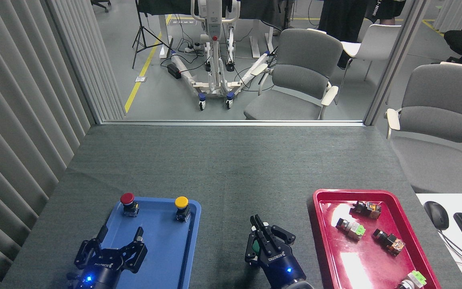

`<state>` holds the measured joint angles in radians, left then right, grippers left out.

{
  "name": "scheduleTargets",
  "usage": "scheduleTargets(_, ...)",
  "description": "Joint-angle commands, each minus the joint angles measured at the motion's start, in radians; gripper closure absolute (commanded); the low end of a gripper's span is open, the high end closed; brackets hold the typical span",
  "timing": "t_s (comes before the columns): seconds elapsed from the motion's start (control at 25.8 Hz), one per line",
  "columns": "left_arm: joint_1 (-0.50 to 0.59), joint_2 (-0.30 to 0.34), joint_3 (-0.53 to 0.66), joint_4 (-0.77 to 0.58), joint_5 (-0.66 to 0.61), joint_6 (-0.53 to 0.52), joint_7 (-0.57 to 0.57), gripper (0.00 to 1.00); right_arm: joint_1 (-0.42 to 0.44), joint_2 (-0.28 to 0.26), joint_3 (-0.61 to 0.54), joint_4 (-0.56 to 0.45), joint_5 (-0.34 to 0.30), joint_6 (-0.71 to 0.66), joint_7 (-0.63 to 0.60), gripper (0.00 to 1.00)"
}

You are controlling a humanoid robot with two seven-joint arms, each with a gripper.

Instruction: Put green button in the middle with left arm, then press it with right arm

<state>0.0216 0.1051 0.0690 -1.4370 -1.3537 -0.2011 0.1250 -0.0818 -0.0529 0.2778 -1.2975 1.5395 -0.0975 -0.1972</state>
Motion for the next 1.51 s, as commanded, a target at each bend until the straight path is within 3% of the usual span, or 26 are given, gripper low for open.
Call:
scheduleTargets(0.0,0.0,-0.001,0.0,0.0,0.001,0.0,0.001,0.0,-0.006,-0.008,-0.035,-0.008,-0.036,0.044,0.002,0.55)
scheduleTargets(0.08,0.0,-0.001,0.0,-0.002,0.001,0.0,0.002,0.0,-0.009,-0.01,-0.094,-0.006,-0.039,0.053,0.005,0.18)
scheduleTargets(0.12,0.0,-0.001,0.0,-0.002,0.001,0.0,0.002,0.0,-0.009,-0.011,-0.124,-0.005,-0.041,0.053,0.005,0.06)
scheduleTargets(0.15,0.0,-0.001,0.0,-0.002,0.001,0.0,0.001,0.0,-0.009,-0.015,-0.154,-0.002,-0.041,0.05,0.005,0.02)
scheduleTargets(0.39,0.001,-0.002,0.0,-0.003,0.002,0.0,0.002,0.0,0.004,-0.054,-0.235,-0.002,-0.041,0.038,-0.001,0.01)
scheduleTargets(0.85,0.009,-0.004,0.0,-0.013,0.002,0.0,0.012,0.0,0.063,-0.068,-0.33,0.006,-0.041,0.041,-0.067,0.01)
scheduleTargets(1.32,0.008,-0.004,0.0,-0.002,0.002,0.0,0.013,0.0,0.102,-0.085,-0.365,0.0,-0.021,0.042,-0.076,0.0)
scheduleTargets(1.47,0.008,-0.002,0.0,0.0,0.004,0.0,0.012,0.0,0.122,-0.084,-0.365,-0.005,-0.021,0.047,-0.153,0.0)
